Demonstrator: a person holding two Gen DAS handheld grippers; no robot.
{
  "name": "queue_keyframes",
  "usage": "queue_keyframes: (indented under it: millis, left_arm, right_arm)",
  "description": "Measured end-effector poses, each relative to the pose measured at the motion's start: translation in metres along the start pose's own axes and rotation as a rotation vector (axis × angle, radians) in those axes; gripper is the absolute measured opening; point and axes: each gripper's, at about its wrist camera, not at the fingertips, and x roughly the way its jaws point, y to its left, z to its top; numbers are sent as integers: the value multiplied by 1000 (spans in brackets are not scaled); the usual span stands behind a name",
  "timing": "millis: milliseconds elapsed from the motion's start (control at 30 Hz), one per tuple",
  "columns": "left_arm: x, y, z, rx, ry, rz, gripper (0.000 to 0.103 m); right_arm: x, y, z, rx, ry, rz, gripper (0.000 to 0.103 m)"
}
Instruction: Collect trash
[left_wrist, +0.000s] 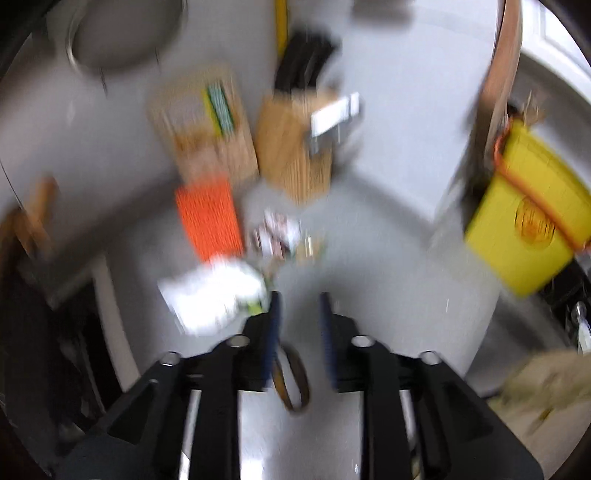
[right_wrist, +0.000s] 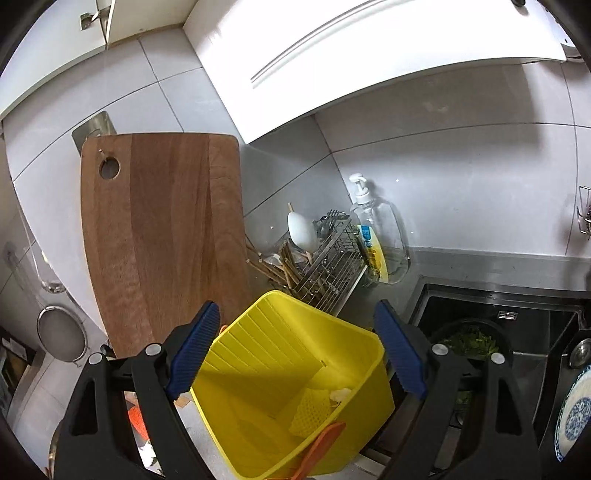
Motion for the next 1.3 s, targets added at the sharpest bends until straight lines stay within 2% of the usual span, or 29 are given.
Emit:
queue_keyframes:
  millis: [33, 67, 167, 333, 467, 533, 600, 633, 700, 733, 867, 1000, 1067, 1200, 1300]
  left_arm:
    - [9, 0, -10, 3, 30, 21, 58]
    - [16, 0, -18, 5, 50, 29, 65]
    - [34, 2, -38, -21, 121, 13, 66]
    - [64, 5, -52, -59, 205, -4, 63]
    - [76, 2, -62, -79, 240, -20, 55]
    - [83, 3, -67, -89, 270, -24, 28]
    - [84, 6, -69, -95, 263, -9, 21]
    - [83, 8, -69, -106, 266, -8, 11]
    - [80, 20, -67, -170, 279, -32, 7]
    - [74, 23, -64, -186, 264, -35, 7]
    - [28, 10, -35, -118, 145, -25, 7]
    - [-40, -11, 16, -57, -46, -54, 7]
    - [-80, -29, 47, -13, -177, -114, 7]
    - [-136, -75, 100, 102, -385, -256, 7]
    - [-158, -123, 135, 221, -475, -418, 7]
  right_arm:
    - [0, -1, 0, 0, 0, 4, 82]
    - [-1, -1, 0, 0, 0, 12, 82]
    - [1, 2, -1, -6, 11, 27, 82]
    - [4, 9, -1, -33, 19, 49, 82]
    - [1, 13, -1, -52, 15, 55, 82]
    - [-2, 14, 0, -53, 8, 58, 82]
    - [-6, 14, 0, -55, 1, 67, 82]
    - [-7, 14, 0, -55, -1, 70, 82]
    - [-9, 15, 0, -57, -9, 77, 82]
    - [-9, 16, 0, -58, -9, 78, 82]
    - [-11, 19, -1, -61, -11, 88, 82]
    - [-11, 23, -1, -65, -14, 104, 82]
    - [-10, 27, -1, -73, -12, 113, 82]
    - [-10, 32, -2, -84, -14, 128, 82]
    - [-11, 33, -2, -89, -13, 134, 82]
